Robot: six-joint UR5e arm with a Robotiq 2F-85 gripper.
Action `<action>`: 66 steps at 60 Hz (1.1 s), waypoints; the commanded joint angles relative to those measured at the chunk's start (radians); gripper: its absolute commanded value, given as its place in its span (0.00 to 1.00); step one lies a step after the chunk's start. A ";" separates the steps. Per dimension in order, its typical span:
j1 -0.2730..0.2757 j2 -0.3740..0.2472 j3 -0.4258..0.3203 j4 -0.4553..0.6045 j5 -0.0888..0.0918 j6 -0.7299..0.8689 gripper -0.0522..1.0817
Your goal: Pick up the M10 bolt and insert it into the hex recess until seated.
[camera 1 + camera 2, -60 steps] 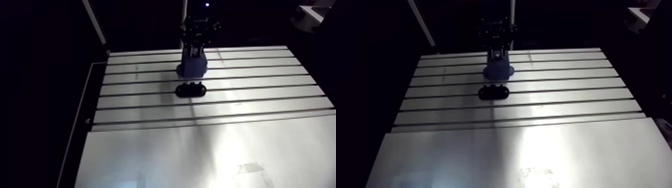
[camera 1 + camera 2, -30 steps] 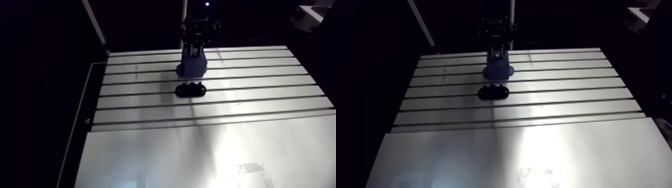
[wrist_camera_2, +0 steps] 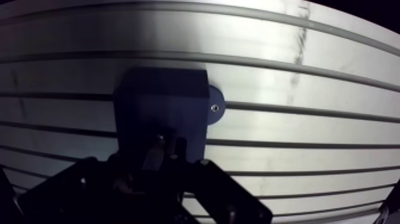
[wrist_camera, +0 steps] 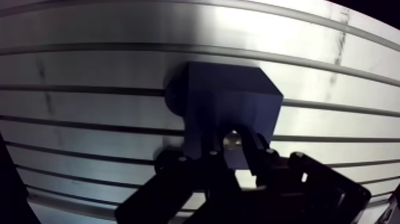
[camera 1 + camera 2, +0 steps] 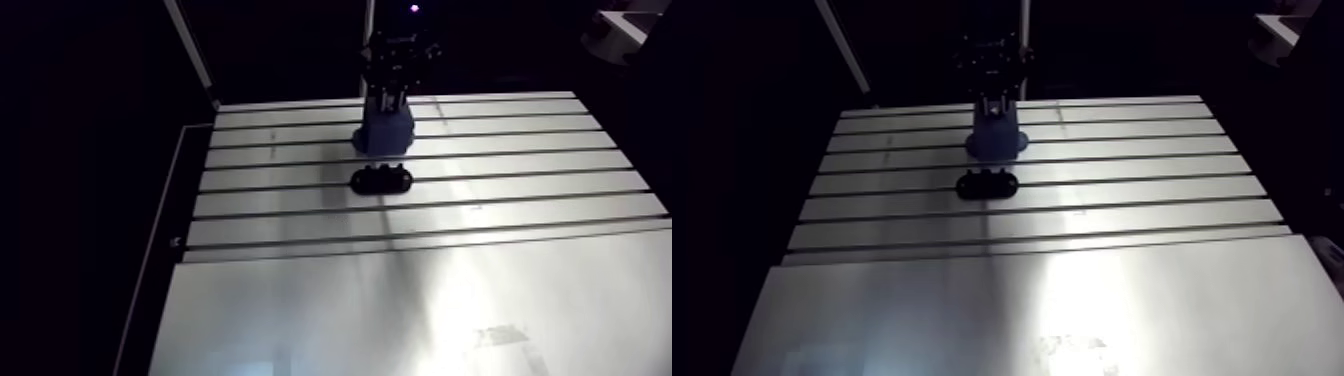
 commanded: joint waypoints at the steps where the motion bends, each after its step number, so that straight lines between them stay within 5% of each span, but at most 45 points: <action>1: 0.000 0.000 0.000 0.000 0.000 -0.001 0.62; 66: 0.001 0.002 0.000 0.000 0.000 -0.002 0.68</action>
